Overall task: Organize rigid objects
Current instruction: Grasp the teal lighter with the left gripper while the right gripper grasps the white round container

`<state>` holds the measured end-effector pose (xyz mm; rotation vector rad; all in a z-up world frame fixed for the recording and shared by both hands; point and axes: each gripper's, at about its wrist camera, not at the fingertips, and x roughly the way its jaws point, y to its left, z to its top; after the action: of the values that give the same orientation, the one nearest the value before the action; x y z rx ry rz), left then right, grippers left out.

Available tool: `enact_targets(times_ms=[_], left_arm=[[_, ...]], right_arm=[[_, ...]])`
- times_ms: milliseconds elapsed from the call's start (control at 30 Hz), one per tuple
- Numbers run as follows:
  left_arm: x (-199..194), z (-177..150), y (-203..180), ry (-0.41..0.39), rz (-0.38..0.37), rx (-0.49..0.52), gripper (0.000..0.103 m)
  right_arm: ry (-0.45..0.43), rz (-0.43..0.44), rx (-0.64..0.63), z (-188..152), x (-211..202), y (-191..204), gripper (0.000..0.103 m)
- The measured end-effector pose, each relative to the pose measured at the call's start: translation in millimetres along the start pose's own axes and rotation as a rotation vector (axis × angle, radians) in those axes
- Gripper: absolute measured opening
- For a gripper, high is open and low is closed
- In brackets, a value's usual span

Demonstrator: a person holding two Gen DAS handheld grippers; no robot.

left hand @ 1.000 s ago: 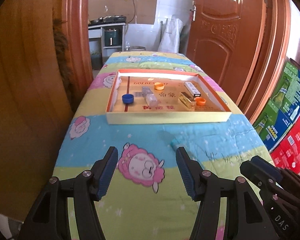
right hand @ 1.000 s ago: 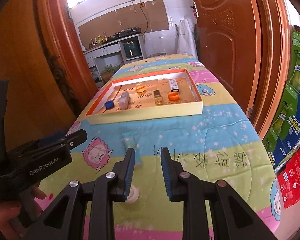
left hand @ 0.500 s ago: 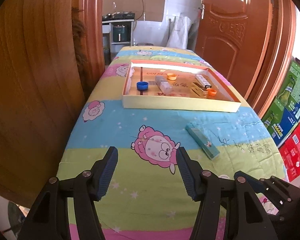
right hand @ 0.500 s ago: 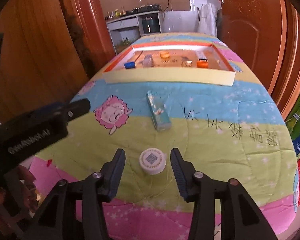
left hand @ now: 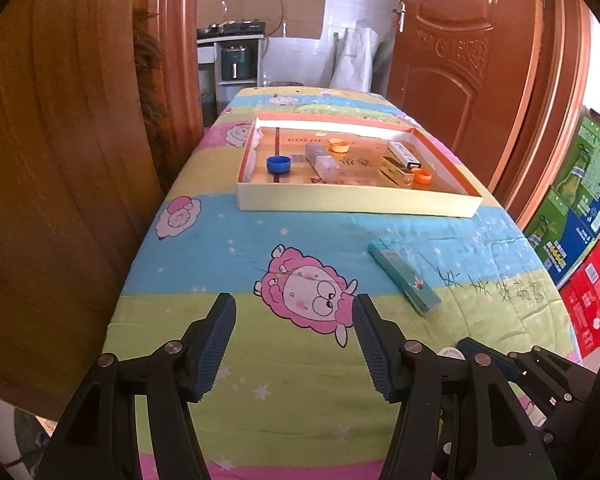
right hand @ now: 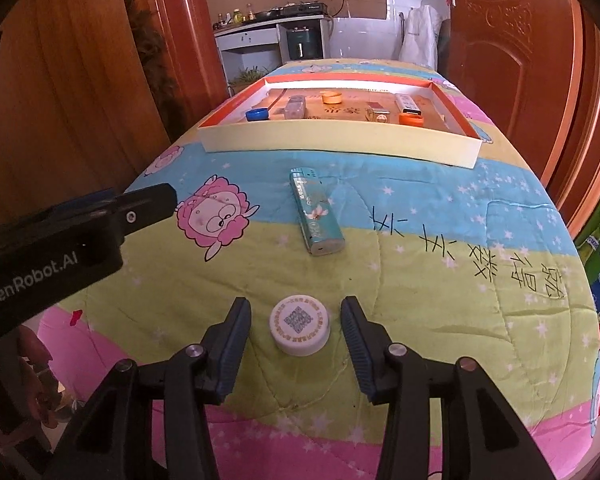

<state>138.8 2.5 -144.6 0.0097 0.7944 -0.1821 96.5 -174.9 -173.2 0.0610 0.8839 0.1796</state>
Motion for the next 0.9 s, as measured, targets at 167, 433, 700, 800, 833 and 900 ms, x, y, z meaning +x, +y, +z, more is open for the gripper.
enact_targets(times_ms=[167, 433, 700, 800, 833, 900], left_arm=[[2.4, -1.7, -1.5, 0.008, -0.001, 0.001, 0.062], [5.1, -0.1, -8.5, 0.016, -0.012, 0.01, 0.062], [28.4, 16.4, -47.7, 0.066, -0.049, 0.031, 0.062], [41.7, 25.3, -69.1, 0.087, -0.053, 0.034, 0.062], [45.8, 27.7, -75.4, 0.093, -0.057, 0.034, 0.063], [56.5, 31.2, -87.0, 0.109, -0.044, 0.035, 0.063]], right_arm=[[-0.007, -0.021, 0.004, 0.0, 0.1, -2.5, 0.031], [-0.007, -0.027, -0.003, -0.1, -1.0, -2.2, 0.03], [-0.044, -0.085, 0.039, -2.1, -14.4, -22.6, 0.03], [-0.063, -0.12, 0.041, -2.7, -21.3, -32.6, 0.03], [-0.073, -0.144, 0.035, -3.4, -24.3, -36.6, 0.03], [-0.084, -0.168, 0.037, -4.0, -28.6, -44.2, 0.03]])
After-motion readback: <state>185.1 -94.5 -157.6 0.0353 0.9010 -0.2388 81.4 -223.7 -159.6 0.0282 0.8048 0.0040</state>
